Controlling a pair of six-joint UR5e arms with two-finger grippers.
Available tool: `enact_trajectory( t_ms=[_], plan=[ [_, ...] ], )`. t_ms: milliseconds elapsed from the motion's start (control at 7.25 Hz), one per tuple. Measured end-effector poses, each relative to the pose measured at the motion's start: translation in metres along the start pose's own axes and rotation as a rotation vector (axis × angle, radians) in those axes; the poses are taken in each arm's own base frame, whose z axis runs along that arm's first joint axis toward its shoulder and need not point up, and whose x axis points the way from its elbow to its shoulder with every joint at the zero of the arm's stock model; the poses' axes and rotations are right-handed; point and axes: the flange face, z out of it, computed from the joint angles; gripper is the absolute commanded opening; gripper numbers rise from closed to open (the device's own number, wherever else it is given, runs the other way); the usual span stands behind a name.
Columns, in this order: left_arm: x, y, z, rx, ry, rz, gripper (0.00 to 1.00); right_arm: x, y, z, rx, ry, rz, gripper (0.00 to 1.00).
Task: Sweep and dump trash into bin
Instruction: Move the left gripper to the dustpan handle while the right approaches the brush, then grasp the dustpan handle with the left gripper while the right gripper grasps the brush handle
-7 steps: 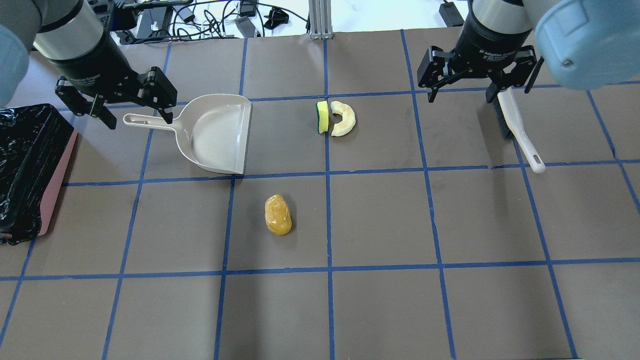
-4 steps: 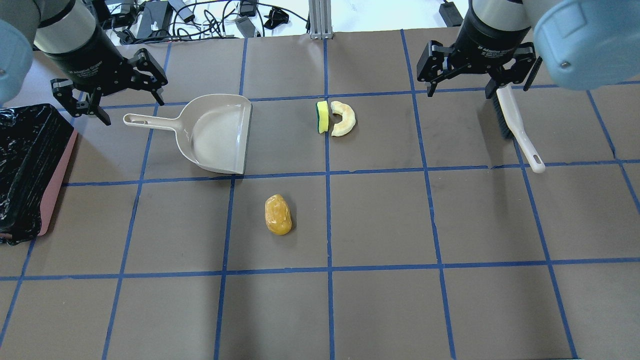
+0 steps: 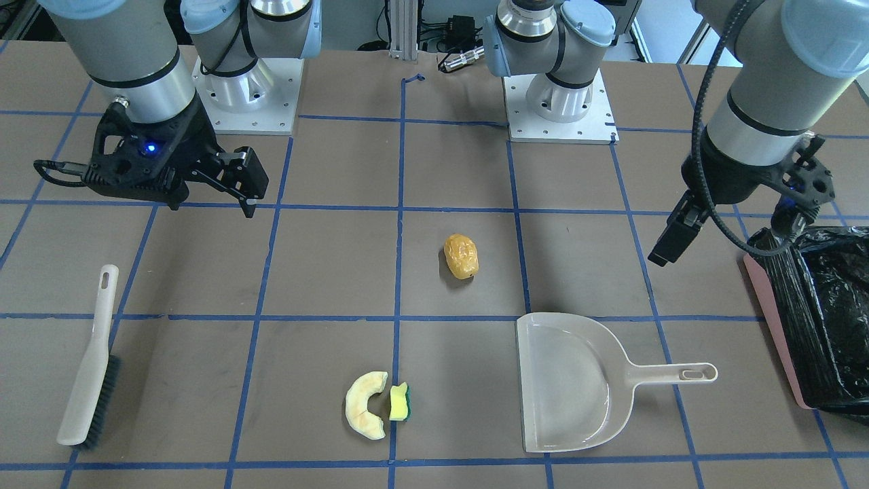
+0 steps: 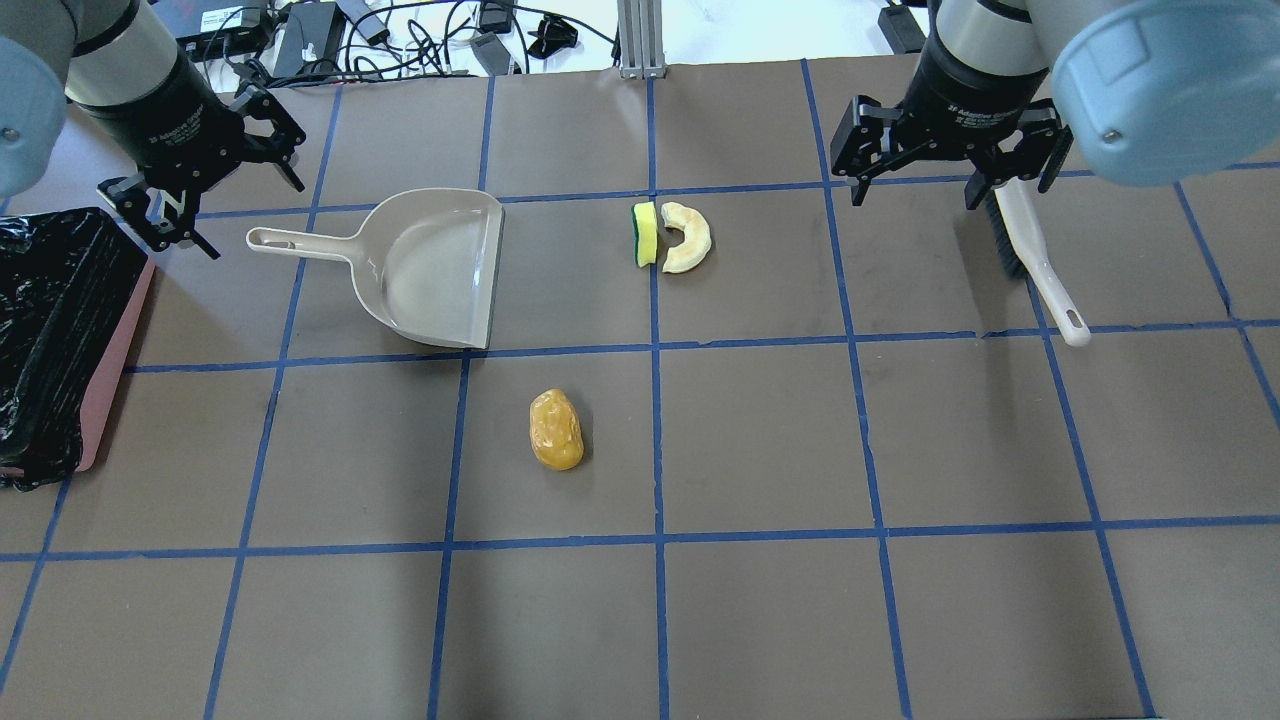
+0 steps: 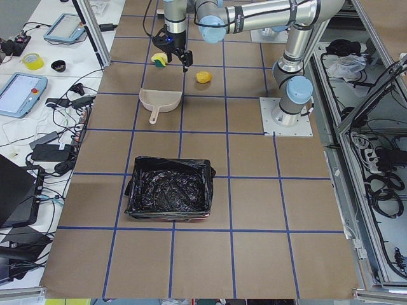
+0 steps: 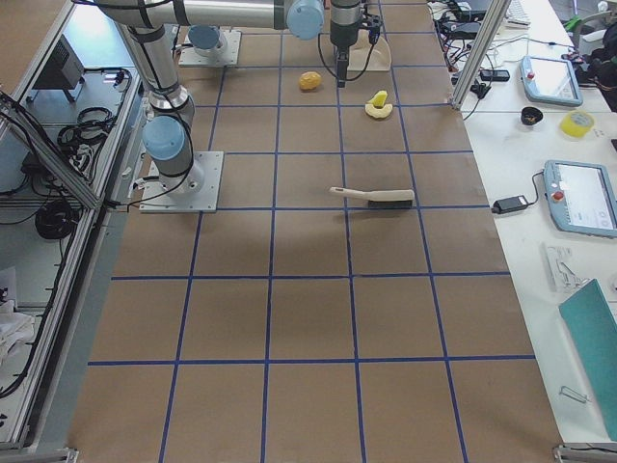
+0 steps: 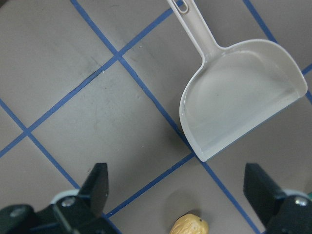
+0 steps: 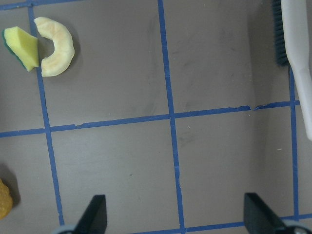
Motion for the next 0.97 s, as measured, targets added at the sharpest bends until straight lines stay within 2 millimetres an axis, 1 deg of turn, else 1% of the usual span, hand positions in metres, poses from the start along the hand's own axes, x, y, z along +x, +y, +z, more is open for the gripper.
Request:
enact_trajectory(
  t_ms=[276,414,552,690,828,966],
  plan=[
    [0.016,-0.027,0.019,0.026,0.01,-0.259,0.97,-0.002,0.0,0.033,-0.006,-0.013,-0.002,1.0],
    [0.026,-0.042,0.033,0.033,-0.008,-0.36,0.91,0.0,-0.001,0.045,0.024,-0.004,-0.03,1.0],
    [0.036,-0.054,0.045,0.035,-0.022,-0.426,0.77,0.009,-0.006,0.055,0.045,0.018,-0.072,1.0],
    [0.046,-0.066,0.058,0.034,-0.034,-0.487,0.77,0.032,-0.016,0.065,0.044,0.036,-0.092,0.97],
    [0.054,-0.077,0.075,0.04,-0.058,-0.543,0.77,0.067,-0.032,0.079,0.025,0.04,-0.093,0.96],
    [0.061,-0.087,0.094,0.055,-0.093,-0.58,0.7,0.11,-0.049,0.099,0.002,0.04,-0.094,0.96]
  ],
)
